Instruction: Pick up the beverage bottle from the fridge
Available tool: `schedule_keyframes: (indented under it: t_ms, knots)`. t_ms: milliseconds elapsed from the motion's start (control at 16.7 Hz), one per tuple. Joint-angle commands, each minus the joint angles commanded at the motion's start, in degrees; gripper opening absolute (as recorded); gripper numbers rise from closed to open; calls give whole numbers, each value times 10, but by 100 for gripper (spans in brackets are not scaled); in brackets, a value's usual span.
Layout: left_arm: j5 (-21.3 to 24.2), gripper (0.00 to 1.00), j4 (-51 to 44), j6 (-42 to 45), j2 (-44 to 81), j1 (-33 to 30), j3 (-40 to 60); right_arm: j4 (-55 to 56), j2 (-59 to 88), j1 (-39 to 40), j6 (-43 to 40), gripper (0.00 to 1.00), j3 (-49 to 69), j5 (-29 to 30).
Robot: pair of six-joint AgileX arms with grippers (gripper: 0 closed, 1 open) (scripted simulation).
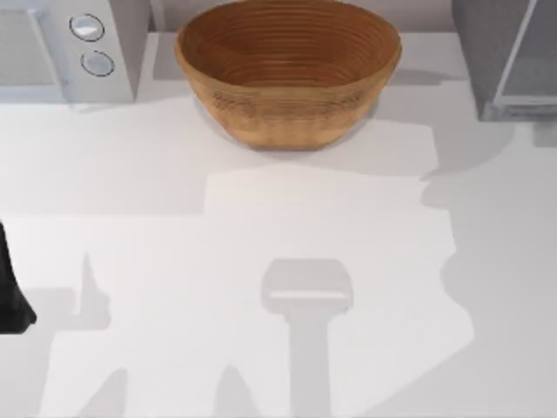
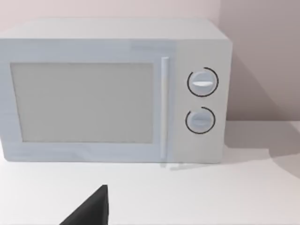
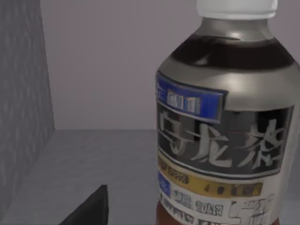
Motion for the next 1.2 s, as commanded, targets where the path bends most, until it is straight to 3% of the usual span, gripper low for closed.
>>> schedule_keyframes:
  t_ms: [360, 780, 1080, 1200]
  knots:
    - [0, 100, 0, 0, 0, 0, 0, -4, 6, 0, 0, 100, 9, 0]
    - [0, 100, 0, 0, 0, 0, 0, -66, 84, 17, -1, 100, 151, 18]
    - [0, 100, 0, 0, 0, 0, 0, -72, 88, 19, -1, 100, 160, 20]
    - [0, 100, 0, 0, 0, 0, 0, -72, 88, 19, -1, 85, 160, 20]
